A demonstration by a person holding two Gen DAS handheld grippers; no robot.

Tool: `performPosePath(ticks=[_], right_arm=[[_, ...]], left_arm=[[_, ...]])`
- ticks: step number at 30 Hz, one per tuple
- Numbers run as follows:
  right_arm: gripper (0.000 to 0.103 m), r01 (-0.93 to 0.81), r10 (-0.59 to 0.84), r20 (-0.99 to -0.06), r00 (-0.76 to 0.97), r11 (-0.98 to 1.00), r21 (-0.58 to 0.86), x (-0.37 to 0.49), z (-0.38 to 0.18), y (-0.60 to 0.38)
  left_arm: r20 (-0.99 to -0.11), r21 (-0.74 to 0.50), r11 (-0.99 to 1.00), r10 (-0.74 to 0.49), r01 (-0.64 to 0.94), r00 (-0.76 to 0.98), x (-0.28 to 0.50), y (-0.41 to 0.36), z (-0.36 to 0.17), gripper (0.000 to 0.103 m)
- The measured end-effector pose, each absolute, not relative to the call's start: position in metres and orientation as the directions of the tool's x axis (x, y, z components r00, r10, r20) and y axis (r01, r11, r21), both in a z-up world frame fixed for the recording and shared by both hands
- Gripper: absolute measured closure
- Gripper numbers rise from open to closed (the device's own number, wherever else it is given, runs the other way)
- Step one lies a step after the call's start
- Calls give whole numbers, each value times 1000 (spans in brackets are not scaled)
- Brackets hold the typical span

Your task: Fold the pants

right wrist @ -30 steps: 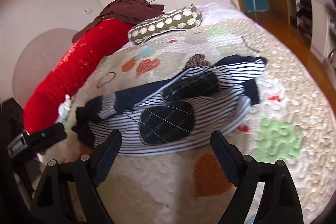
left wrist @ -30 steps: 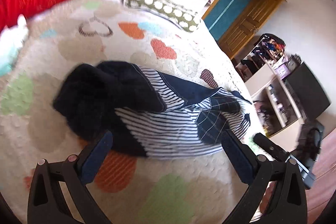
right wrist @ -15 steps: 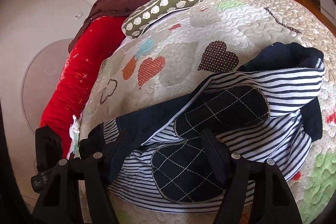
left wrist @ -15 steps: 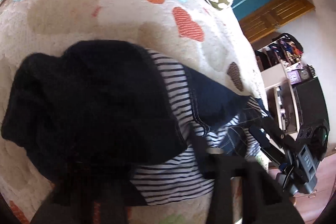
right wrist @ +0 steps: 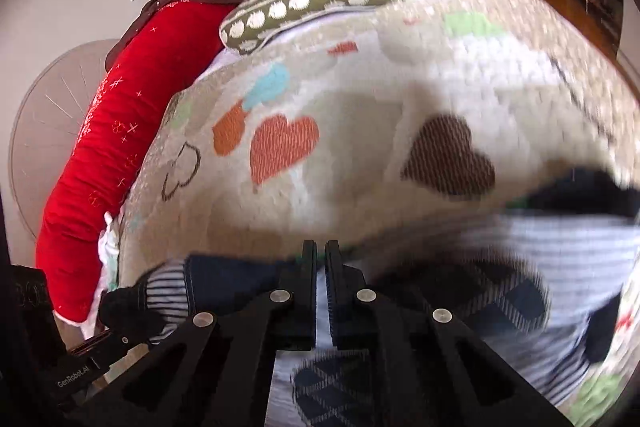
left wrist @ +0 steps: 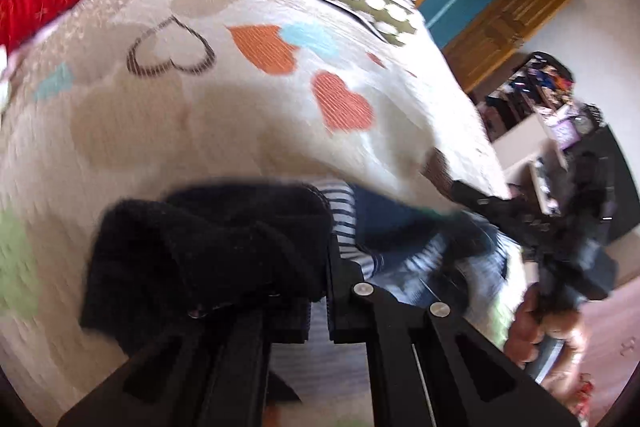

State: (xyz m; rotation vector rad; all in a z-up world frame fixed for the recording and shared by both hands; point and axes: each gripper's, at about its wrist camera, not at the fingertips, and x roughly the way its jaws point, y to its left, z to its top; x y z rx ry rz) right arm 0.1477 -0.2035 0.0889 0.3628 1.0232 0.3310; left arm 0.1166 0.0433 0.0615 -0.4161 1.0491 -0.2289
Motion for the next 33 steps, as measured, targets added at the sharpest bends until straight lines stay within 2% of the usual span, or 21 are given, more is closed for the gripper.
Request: performPosePath(ticks=[2, 4, 5, 6, 7, 8, 9, 13, 15, 17, 20, 23, 26, 29, 32, 33], right_arm=[[96, -92, 373, -779, 505, 920, 381, 167, 94, -199], [96, -70, 300, -799, 521, 948, 310, 184, 91, -197], [92, -45, 250, -813, 526, 963, 267, 192, 87, -199], [79, -21, 214, -826, 522, 971, 238, 196, 82, -202], [71, -2, 197, -835, 514, 974, 228, 200, 78, -204], [58, 2, 207, -833, 514, 970, 243, 200, 77, -209], [51, -2, 233, -816, 529, 962, 274, 196, 79, -217], [45, -22, 271, -760, 590, 947, 321, 166, 93, -247], [41, -12, 272, -738, 618, 941, 337, 148, 102, -265], [40, 15, 270, -722, 637, 932, 362, 131, 108, -282], [37, 49, 260, -711, 653, 923, 382, 100, 110, -305], [32, 57, 239, -719, 653, 931, 361, 68, 106, -319], [32, 61, 212, -740, 638, 944, 323, 48, 93, -323], [32, 75, 205, -758, 619, 946, 316, 36, 75, -326], [30, 106, 216, -769, 602, 932, 345, 34, 56, -325], [28, 113, 209, -763, 611, 931, 346, 32, 53, -326]], left_arm=[[-804, -435, 899, -358, -59, 474, 139, 53, 56, 96], [-804, -492, 861, -393, -128, 446, 161, 72, 47, 92], [-797, -519, 843, -418, -140, 437, 168, 79, 43, 89], [-787, -544, 828, -445, -139, 428, 174, 86, 42, 85], [-776, -560, 819, -465, -126, 426, 176, 90, 43, 82], [-762, -578, 809, -489, -107, 424, 177, 95, 45, 74], [-743, -604, 793, -522, -83, 420, 177, 101, 49, 68], [-669, -686, 725, -594, -63, 447, 171, 129, 61, 59], [-642, -710, 699, -593, -86, 485, 165, 146, 68, 48], [-642, -709, 696, -568, -116, 515, 159, 155, 75, 47], [-682, -654, 746, -510, -126, 525, 139, 162, 82, 41], [-749, -540, 836, -423, -99, 510, 107, 150, 77, 32], [-797, -468, 881, -387, -69, 464, 84, 133, 54, 32], [-817, -441, 896, -383, -39, 432, 74, 119, 35, 30], [-823, -406, 913, -351, -31, 447, 71, 103, 28, 18], [-821, -408, 912, -347, -42, 454, 74, 100, 28, 18]])
